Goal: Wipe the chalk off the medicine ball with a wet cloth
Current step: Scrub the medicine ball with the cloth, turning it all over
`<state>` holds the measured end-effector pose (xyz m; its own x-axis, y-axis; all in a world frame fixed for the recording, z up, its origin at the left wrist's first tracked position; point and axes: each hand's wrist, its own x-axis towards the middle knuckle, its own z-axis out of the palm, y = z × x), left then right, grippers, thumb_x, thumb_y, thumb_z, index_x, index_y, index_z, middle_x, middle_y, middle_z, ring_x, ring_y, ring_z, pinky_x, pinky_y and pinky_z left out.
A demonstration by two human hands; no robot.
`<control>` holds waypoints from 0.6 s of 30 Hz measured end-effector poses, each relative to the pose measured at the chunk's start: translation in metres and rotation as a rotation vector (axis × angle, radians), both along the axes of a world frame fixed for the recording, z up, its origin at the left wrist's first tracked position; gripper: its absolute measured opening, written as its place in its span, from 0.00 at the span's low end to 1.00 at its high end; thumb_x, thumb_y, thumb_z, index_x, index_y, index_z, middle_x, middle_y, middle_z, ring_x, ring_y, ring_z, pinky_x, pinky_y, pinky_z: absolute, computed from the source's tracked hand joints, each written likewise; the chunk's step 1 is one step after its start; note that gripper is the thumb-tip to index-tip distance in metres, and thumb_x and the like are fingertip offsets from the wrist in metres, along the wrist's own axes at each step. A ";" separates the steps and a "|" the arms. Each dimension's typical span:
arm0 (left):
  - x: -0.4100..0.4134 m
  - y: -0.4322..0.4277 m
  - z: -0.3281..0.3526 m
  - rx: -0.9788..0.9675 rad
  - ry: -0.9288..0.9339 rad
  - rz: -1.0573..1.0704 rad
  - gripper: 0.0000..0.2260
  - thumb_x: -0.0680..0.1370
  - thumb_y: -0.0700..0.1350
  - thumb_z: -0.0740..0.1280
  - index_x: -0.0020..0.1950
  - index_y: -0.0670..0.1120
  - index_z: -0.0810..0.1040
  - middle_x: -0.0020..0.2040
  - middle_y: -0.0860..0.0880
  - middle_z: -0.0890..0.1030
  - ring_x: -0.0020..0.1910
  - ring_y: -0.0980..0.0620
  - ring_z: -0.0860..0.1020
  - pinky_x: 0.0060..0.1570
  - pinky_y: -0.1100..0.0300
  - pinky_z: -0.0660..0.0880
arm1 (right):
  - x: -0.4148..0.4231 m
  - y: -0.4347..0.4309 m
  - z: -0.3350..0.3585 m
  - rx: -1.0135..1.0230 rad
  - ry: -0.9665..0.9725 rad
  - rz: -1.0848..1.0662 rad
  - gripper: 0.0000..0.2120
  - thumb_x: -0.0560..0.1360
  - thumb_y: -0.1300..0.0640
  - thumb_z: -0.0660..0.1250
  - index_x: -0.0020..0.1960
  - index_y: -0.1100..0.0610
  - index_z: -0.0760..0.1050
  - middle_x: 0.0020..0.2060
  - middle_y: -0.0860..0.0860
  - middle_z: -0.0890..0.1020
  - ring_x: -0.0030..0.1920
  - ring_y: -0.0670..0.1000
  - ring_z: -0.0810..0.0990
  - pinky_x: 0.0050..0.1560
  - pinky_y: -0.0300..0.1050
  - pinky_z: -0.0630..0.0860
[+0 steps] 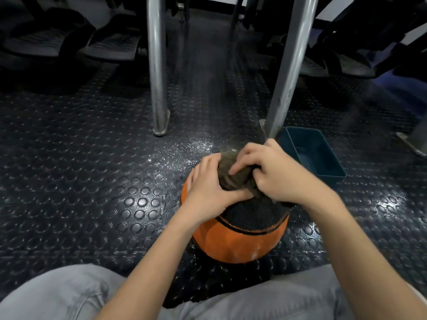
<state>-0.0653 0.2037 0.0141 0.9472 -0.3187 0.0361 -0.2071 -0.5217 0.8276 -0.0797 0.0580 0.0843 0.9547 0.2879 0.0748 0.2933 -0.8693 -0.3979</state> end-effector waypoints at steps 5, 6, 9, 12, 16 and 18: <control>-0.001 -0.002 0.001 0.001 0.006 -0.037 0.45 0.56 0.71 0.65 0.71 0.57 0.62 0.64 0.62 0.62 0.67 0.60 0.58 0.71 0.55 0.53 | 0.011 -0.025 -0.006 -0.205 -0.060 -0.309 0.24 0.73 0.69 0.54 0.55 0.47 0.79 0.56 0.43 0.75 0.50 0.51 0.62 0.56 0.48 0.66; -0.002 -0.002 -0.001 0.002 -0.005 -0.038 0.44 0.57 0.69 0.65 0.71 0.57 0.62 0.66 0.61 0.62 0.68 0.60 0.58 0.71 0.56 0.53 | 0.009 -0.027 -0.004 -0.159 -0.090 -0.323 0.24 0.73 0.70 0.54 0.53 0.45 0.78 0.54 0.43 0.76 0.51 0.52 0.64 0.56 0.47 0.65; -0.003 -0.003 -0.002 0.016 -0.033 -0.006 0.44 0.56 0.69 0.66 0.70 0.55 0.63 0.67 0.58 0.64 0.68 0.58 0.60 0.70 0.56 0.55 | -0.004 -0.014 0.010 0.164 -0.084 -0.121 0.26 0.70 0.74 0.57 0.46 0.43 0.79 0.49 0.41 0.77 0.52 0.53 0.75 0.57 0.44 0.70; 0.000 -0.004 -0.003 0.012 -0.013 -0.003 0.47 0.54 0.72 0.64 0.70 0.55 0.64 0.66 0.58 0.64 0.68 0.57 0.60 0.71 0.55 0.55 | 0.003 -0.012 0.005 0.141 0.016 -0.043 0.26 0.68 0.75 0.56 0.46 0.47 0.81 0.49 0.45 0.79 0.53 0.50 0.77 0.57 0.39 0.71; 0.002 -0.001 -0.001 -0.021 0.016 -0.035 0.47 0.55 0.73 0.63 0.71 0.57 0.62 0.67 0.61 0.62 0.68 0.60 0.59 0.71 0.56 0.53 | 0.018 -0.048 -0.016 -0.009 -0.023 -0.466 0.26 0.68 0.71 0.55 0.46 0.43 0.78 0.52 0.51 0.81 0.58 0.57 0.73 0.60 0.51 0.72; 0.002 0.001 -0.002 -0.022 0.019 -0.032 0.45 0.57 0.71 0.66 0.71 0.57 0.62 0.65 0.62 0.62 0.69 0.59 0.59 0.71 0.56 0.54 | 0.016 -0.056 -0.012 0.127 -0.133 -0.514 0.26 0.68 0.72 0.55 0.44 0.42 0.77 0.49 0.50 0.82 0.52 0.54 0.78 0.55 0.48 0.76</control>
